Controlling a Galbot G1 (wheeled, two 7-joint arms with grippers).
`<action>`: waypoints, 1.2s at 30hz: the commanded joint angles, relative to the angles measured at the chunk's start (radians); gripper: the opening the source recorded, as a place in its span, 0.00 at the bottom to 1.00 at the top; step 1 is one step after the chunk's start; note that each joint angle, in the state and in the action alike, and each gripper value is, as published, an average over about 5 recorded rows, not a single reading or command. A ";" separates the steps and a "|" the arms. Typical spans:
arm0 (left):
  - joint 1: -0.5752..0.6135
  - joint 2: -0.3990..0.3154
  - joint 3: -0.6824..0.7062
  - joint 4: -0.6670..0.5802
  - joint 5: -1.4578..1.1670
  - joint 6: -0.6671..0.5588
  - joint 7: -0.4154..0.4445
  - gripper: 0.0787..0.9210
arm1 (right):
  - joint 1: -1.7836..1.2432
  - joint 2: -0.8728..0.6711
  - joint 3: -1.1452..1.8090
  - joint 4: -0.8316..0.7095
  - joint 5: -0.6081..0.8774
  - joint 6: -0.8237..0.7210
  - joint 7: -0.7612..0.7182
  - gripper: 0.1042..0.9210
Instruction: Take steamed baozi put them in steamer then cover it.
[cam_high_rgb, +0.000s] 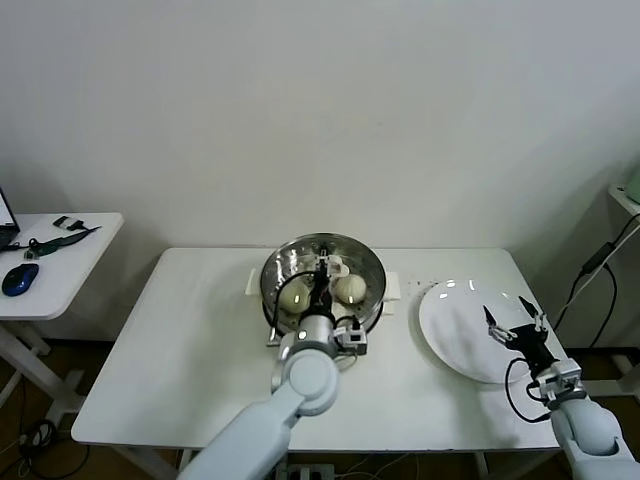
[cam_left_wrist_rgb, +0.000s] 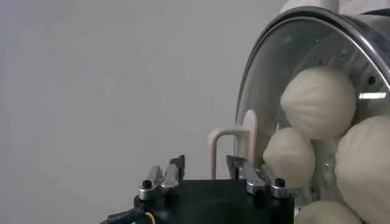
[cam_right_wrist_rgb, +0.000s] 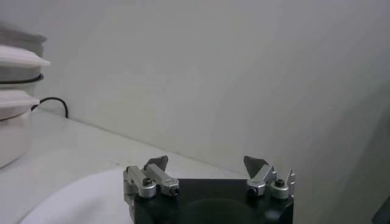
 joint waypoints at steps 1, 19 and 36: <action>0.043 0.080 -0.008 -0.174 -0.027 0.046 0.021 0.55 | -0.005 0.004 0.000 0.030 -0.028 -0.057 0.005 0.88; 0.372 0.288 -0.350 -0.462 -0.398 -0.197 -0.281 0.88 | -0.032 0.023 0.011 0.119 0.015 -0.100 0.025 0.88; 0.707 0.071 -0.996 -0.201 -1.439 -0.829 -0.399 0.88 | -0.129 0.107 0.040 0.236 0.021 -0.112 0.022 0.88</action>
